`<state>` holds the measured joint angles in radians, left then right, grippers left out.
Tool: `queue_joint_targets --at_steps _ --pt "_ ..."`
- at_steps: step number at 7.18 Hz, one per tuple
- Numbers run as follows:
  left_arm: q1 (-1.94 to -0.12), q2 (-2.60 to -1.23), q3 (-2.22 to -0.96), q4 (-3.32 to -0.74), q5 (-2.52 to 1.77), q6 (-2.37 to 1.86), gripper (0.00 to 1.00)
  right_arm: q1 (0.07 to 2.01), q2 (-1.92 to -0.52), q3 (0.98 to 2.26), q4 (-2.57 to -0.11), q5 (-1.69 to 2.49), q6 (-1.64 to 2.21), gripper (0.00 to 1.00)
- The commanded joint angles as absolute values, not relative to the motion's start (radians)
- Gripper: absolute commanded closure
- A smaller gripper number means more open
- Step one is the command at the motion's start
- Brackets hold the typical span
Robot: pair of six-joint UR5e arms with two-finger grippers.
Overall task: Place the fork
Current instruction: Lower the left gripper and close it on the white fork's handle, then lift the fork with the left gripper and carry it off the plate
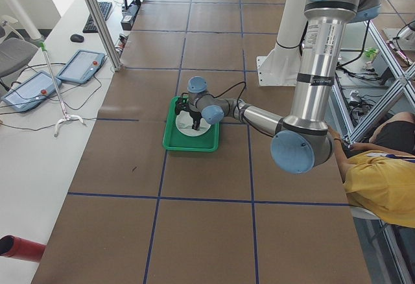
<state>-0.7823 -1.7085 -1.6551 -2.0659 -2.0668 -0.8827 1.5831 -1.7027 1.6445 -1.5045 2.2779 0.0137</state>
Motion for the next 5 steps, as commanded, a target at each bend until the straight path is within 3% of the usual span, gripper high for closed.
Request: queue_joint_targets --at_steps 1,5 --pt "-0.785 -1.706 -1.675 -2.024 -2.069 -0.885 1.0 1.583 -1.703 1.644 -1.505 2.276 0.012 0.0" --pt "-0.915 -1.704 -1.836 -1.822 -2.169 -0.859 1.0 1.583 -1.703 1.644 -1.505 2.276 0.012 0.0"
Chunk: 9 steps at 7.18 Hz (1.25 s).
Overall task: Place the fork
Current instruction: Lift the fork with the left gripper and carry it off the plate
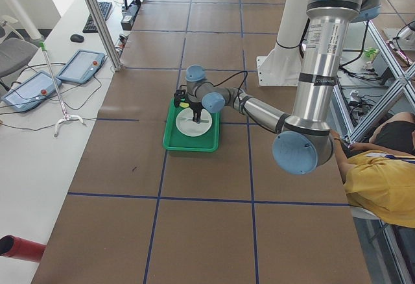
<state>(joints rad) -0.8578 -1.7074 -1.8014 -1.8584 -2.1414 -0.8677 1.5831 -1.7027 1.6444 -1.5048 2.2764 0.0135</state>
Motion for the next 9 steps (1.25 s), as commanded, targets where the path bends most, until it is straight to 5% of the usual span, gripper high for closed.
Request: queue_joint_targets --at_steps 1,9 --pt "-0.961 -1.694 -1.824 -1.822 -2.171 -0.842 1.0 1.583 -1.703 1.644 -1.505 2.276 0.014 0.0" --pt "-0.954 -1.697 -1.601 -1.939 -2.169 -0.841 1.0 1.583 -1.703 1.644 -1.505 2.278 0.014 0.0"
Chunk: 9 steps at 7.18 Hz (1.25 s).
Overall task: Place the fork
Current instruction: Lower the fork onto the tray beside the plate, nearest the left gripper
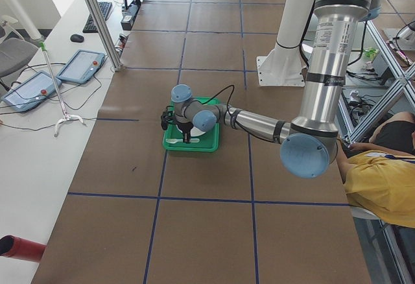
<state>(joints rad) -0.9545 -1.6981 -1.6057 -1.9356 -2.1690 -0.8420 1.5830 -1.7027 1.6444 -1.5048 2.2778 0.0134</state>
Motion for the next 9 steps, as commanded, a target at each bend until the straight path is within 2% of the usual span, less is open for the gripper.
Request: queue_joint_targets --at_steps 1,8,9 --pt "-0.954 -1.695 -1.608 -1.939 -2.171 -0.838 1.0 1.583 -1.703 1.644 -1.505 2.276 0.014 0.0" --pt "-0.925 -1.675 -1.621 -1.94 -2.171 -0.839 1.0 1.583 -1.703 1.644 -1.505 2.276 0.014 0.0" --pt "-0.922 -1.675 -1.62 -1.94 -2.171 -0.839 0.89 1.583 -1.703 1.644 -1.505 2.278 0.014 0.0"
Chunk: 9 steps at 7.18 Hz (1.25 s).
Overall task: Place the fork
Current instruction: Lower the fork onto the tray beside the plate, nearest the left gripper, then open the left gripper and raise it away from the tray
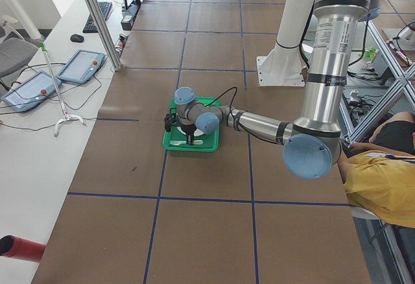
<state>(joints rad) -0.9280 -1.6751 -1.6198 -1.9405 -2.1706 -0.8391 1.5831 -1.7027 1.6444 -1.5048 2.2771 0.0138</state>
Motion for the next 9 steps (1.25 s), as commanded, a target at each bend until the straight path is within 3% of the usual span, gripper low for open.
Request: queue_joint_targets --at_steps 1,2,6,9 --pt "-0.92 -1.675 -1.62 -1.942 -2.171 -0.838 0.37 1.583 -1.703 1.644 -1.505 2.276 0.014 0.0" --pt "-0.92 -1.675 -1.623 -1.942 -2.171 -0.839 0.0 1.583 -1.703 1.644 -1.503 2.278 0.014 0.0" --pt "-0.965 -1.568 -1.8 -1.905 -2.196 -0.737 0.0 1.583 -1.703 1.644 -1.505 2.278 0.014 0.0" --pt "-1.306 -1.542 -1.806 -1.721 -2.237 -0.263 0.0 1.583 -1.703 1.644 -1.505 2.278 0.014 0.0"
